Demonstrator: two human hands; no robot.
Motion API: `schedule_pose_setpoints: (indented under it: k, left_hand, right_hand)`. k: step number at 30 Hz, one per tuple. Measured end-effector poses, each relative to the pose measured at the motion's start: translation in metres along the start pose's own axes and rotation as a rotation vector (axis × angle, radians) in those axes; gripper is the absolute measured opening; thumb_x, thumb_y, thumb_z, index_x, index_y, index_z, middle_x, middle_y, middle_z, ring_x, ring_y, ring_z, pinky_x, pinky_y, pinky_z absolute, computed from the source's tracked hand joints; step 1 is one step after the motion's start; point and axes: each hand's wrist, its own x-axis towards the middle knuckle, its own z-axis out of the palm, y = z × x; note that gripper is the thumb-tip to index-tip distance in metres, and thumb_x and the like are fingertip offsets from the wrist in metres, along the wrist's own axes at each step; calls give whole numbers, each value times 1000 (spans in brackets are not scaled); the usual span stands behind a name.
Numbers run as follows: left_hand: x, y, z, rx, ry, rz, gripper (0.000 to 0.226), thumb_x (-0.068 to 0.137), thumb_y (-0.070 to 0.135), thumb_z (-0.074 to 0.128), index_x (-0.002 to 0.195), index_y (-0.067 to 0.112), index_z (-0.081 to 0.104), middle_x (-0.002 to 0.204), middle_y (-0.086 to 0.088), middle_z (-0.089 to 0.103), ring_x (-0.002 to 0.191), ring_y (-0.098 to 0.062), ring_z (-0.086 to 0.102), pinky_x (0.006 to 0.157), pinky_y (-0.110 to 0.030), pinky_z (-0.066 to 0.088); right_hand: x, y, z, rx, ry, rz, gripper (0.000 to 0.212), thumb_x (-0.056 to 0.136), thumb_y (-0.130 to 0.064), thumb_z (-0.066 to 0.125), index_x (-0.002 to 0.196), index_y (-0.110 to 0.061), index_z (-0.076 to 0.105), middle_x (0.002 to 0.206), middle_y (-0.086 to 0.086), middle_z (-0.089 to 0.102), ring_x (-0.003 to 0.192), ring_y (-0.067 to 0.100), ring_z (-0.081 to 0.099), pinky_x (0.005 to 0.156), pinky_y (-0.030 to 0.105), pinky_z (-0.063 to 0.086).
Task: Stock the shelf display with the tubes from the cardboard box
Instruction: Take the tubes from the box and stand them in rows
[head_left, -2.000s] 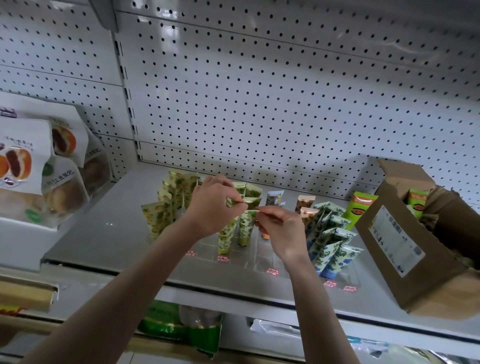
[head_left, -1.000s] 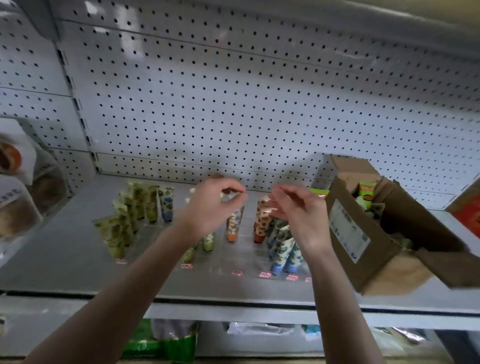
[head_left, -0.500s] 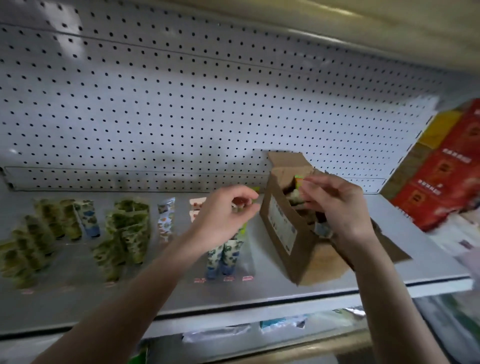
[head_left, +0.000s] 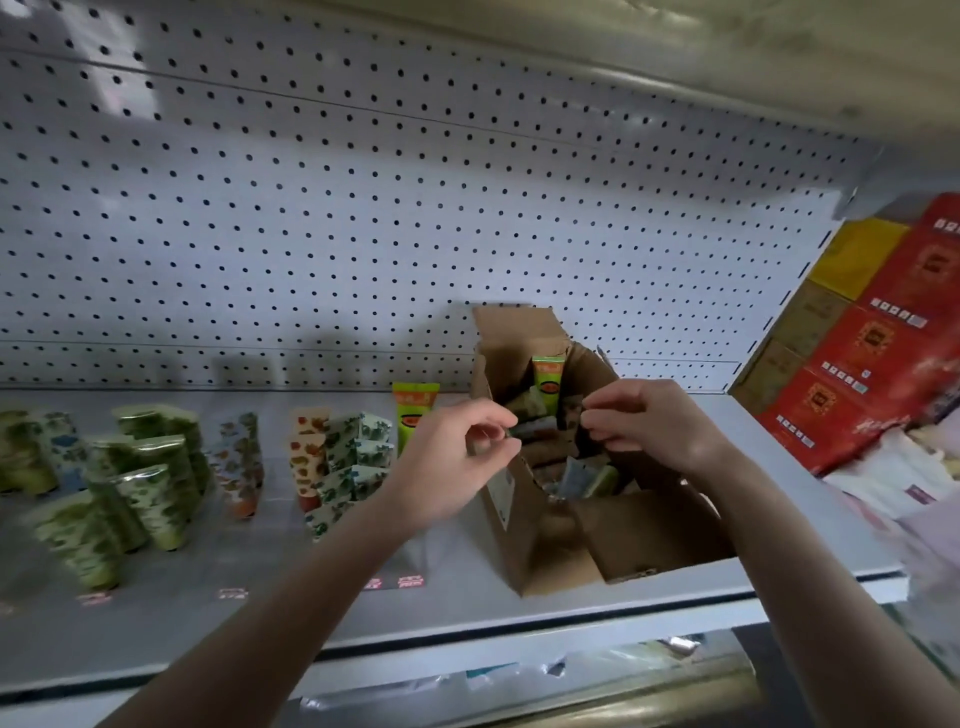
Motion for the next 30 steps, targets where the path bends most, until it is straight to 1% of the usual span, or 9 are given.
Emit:
schedule_pose_setpoints:
  k: [4, 9, 12, 15, 19, 22, 24, 27, 30]
  left_hand:
    - [3, -1, 2, 2, 42, -37, 16, 84, 16, 66, 99, 13, 69, 93, 2, 68, 86, -1, 58, 71, -3, 38]
    - [4, -2, 1, 23, 76, -68, 15, 84, 16, 66, 98, 12, 69, 93, 4, 66, 89, 2, 55, 70, -1, 36]
    - [4, -4, -1, 45, 74, -64, 15, 84, 16, 65, 98, 12, 69, 93, 4, 66, 89, 0, 54, 70, -2, 36]
    - [4, -4, -3, 26, 74, -75, 14, 84, 15, 65, 98, 12, 69, 92, 4, 66, 87, -1, 55, 70, -5, 38]
    - [1, -2, -4, 15, 64, -76, 14, 84, 15, 65, 98, 13, 69, 91, 5, 66, 86, -1, 55, 69, -4, 37]
    - [-1, 0, -6, -10, 73, -85, 13, 84, 13, 65, 96, 13, 69, 89, 4, 66, 84, -3, 55, 68, -3, 36]
    - [-2, 1, -8, -17, 77, -88, 12, 84, 13, 66, 95, 13, 69, 88, 3, 66, 83, -4, 56, 68, -3, 36]
    - [-4, 3, -9, -34, 77, -90, 12, 84, 14, 66, 95, 15, 69, 87, 3, 66, 82, -2, 56, 69, -4, 37]
    - [-5, 6, -11, -48, 62, -83, 13, 84, 17, 66, 97, 16, 69, 88, 4, 67, 82, -1, 57, 69, -5, 37]
  right_hand:
    - [18, 3, -2, -292, -138, -53, 14, 81, -13, 72, 94, -11, 69, 82, 3, 68, 66, 5, 61, 61, 14, 49]
    - [37, 7, 11, -761, -377, -79, 10, 83, -20, 68, 85, -10, 66, 76, -3, 58, 74, 13, 55, 70, 28, 42]
    - [43, 13, 19, -844, -436, -10, 24, 85, -26, 67, 100, -7, 66, 93, 4, 64, 87, 20, 59, 79, 32, 48]
    - [43, 14, 20, -872, -448, -16, 20, 82, -22, 69, 97, -10, 64, 84, -1, 58, 83, 18, 54, 68, 27, 43]
    - [38, 11, 17, -801, -456, -47, 28, 75, -19, 76, 102, -10, 70, 81, -4, 62, 78, 13, 57, 69, 24, 45]
    - [32, 5, 11, -663, -404, -118, 9, 79, -12, 71, 86, -17, 73, 68, -11, 61, 62, 0, 56, 58, 14, 40]
    - [27, 0, 4, -519, -331, -148, 12, 79, -9, 71, 75, -20, 70, 68, -5, 65, 56, -3, 56, 58, 15, 41]
    - [19, -9, -10, -277, -141, -170, 7, 73, -9, 77, 78, -12, 73, 79, 6, 70, 70, 8, 62, 66, 16, 46]
    - [10, -26, -21, -53, 19, -195, 9, 73, -3, 76, 74, -11, 72, 71, 2, 68, 66, 8, 59, 61, 13, 46]
